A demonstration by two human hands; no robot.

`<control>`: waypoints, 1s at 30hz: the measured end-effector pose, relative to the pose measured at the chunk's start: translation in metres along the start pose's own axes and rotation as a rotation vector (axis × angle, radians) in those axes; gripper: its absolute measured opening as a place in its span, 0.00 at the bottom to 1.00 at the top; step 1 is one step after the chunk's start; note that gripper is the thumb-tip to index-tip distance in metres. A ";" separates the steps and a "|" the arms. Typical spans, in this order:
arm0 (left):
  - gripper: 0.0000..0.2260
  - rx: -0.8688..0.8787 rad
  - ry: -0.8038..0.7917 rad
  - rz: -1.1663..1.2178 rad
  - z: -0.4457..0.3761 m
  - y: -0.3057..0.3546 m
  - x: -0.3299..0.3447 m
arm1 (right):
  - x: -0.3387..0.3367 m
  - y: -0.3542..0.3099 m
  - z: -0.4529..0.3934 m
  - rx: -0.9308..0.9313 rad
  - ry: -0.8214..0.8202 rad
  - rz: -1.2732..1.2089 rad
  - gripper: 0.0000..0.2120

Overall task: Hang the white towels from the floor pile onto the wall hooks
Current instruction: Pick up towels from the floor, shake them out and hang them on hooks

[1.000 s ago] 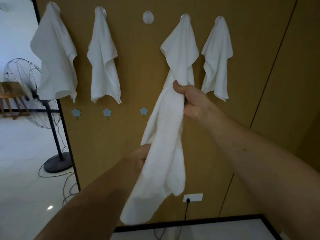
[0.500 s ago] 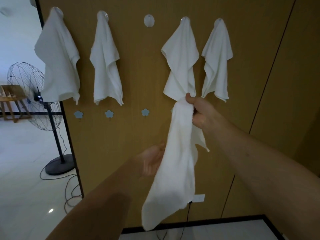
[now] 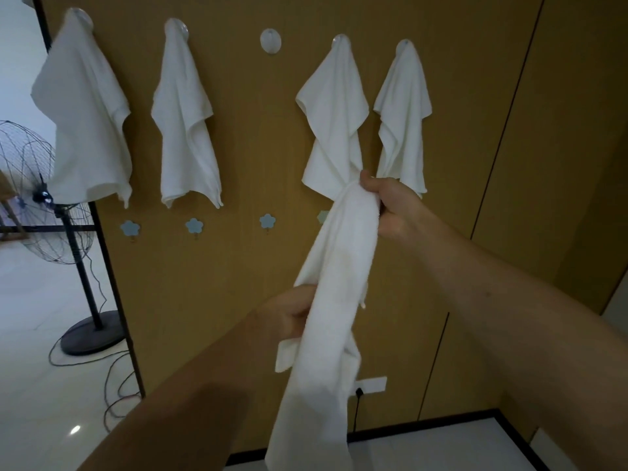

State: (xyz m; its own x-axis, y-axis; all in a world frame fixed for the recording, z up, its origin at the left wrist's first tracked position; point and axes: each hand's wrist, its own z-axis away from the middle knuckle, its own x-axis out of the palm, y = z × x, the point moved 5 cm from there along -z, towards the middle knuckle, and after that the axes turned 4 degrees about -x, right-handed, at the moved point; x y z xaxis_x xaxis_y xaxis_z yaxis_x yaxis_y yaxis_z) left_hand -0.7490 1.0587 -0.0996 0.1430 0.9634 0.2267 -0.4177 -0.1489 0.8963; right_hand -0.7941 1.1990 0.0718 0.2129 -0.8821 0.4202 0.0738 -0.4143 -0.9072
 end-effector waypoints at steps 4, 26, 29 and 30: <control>0.25 0.001 0.238 -0.100 0.023 0.023 -0.057 | -0.026 0.002 0.000 -0.005 0.053 0.252 0.11; 0.23 0.408 0.632 0.190 0.117 0.133 -0.166 | -0.046 0.024 -0.037 -0.024 0.157 0.627 0.12; 0.16 0.428 0.722 0.105 0.123 0.136 -0.171 | -0.035 0.023 -0.037 -0.059 0.089 0.588 0.13; 0.13 0.437 0.750 0.071 0.125 0.136 -0.173 | -0.031 0.023 -0.036 -0.056 0.051 0.549 0.19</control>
State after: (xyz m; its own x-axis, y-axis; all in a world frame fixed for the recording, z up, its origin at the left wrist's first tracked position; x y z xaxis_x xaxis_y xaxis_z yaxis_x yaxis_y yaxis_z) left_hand -0.7185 0.8434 0.0310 -0.5637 0.8180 0.1144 0.0007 -0.1381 0.9904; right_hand -0.8342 1.2089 0.0387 0.1579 -0.9810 -0.1123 -0.0872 0.0994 -0.9912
